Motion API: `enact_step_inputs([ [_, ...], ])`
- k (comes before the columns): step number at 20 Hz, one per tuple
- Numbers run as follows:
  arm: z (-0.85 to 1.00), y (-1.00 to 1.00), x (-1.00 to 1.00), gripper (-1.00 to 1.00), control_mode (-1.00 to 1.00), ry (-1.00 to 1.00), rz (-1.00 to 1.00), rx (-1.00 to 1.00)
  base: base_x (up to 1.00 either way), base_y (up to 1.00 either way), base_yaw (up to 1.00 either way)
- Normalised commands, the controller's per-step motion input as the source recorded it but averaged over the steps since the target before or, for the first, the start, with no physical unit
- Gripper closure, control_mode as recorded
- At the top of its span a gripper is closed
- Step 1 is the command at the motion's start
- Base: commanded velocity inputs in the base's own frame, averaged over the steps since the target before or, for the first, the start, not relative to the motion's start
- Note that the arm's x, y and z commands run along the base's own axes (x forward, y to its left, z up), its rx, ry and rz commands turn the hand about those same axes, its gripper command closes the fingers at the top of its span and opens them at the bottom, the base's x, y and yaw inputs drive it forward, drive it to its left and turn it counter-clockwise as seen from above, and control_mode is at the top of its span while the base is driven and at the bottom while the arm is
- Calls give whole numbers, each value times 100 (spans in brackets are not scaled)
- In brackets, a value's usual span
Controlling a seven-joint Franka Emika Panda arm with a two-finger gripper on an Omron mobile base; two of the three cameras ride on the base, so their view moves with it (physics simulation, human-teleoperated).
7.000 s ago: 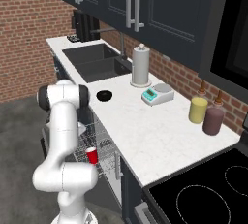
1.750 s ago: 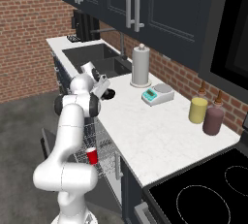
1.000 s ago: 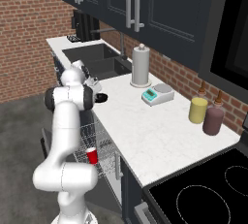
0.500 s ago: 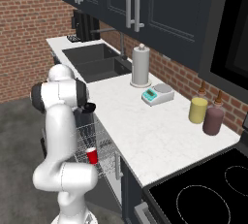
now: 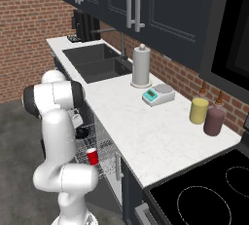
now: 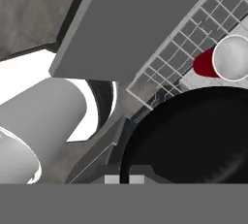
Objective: Pick up the cup and bowl from the counter, place them in the dishwasher, and close the dishwasher door.
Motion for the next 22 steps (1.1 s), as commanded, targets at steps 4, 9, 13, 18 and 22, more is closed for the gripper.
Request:
enact_step_inputs([
  [4,-100,32,-1,100,-100,10,-1,-2,0,0,0],
  [9,-55,68,63,100,-100,-5,0,0,0,0,0],
  [13,-25,47,82,100,-100,-9,0,0,0,0,0],
  [18,-69,29,79,100,-100,-3,0,0,0,0,0],
  [22,-91,22,72,100,-100,0,0,0,0,0,0],
])
